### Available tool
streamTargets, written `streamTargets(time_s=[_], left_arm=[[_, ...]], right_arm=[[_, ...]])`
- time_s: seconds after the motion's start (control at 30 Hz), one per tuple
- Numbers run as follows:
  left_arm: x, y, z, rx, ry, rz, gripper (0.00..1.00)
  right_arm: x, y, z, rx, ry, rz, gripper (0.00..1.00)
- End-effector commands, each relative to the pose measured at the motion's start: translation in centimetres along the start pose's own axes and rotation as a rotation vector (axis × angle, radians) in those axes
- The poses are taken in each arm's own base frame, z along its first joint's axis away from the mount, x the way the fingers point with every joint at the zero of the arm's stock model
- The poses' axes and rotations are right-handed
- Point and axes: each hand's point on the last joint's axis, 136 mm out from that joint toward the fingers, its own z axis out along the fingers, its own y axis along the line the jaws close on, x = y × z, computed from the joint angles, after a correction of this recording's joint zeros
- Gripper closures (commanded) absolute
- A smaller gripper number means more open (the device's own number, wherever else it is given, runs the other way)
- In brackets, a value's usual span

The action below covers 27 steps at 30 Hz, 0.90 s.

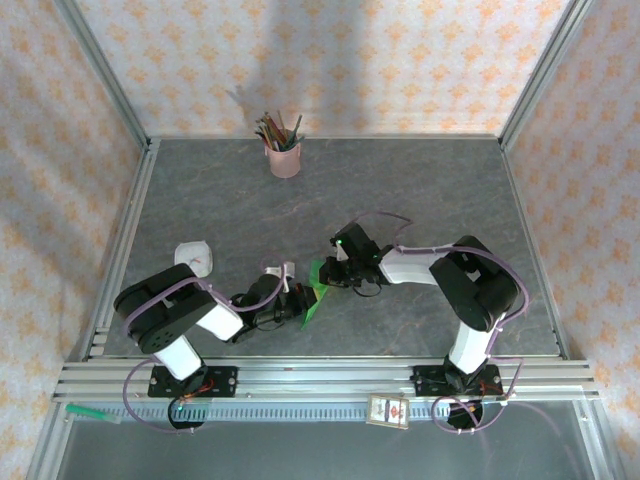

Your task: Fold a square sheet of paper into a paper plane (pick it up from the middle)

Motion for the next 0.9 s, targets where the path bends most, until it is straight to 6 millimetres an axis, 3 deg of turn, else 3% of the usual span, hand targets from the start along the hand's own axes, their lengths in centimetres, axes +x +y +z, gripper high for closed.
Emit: streamTargets(time_s=[0.0, 0.27, 0.6, 0.87], left_arm=[[0.8, 3.5, -0.5, -0.15, 0.032, 0.021, 0.87], [0.5, 1.6, -0.9, -0.111, 0.039, 0.051, 0.75], [-0.3, -0.8, -2.5, -0.061, 0.013, 0.071, 0.69], [-1.2, -0.7, -3.5, -0.113, -0.022, 0.102, 0.69]], right_arm=[[2.2, -5.7, 0.9, 0.218, 0.053, 0.03, 0.88], [2.6, -6.1, 1.0, 0.225, 0.062, 0.035, 0.88], [2.7, -6.2, 1.2, 0.224, 0.065, 0.035, 0.88], [2.6, -6.1, 1.2, 0.221, 0.065, 0.033, 0.88]])
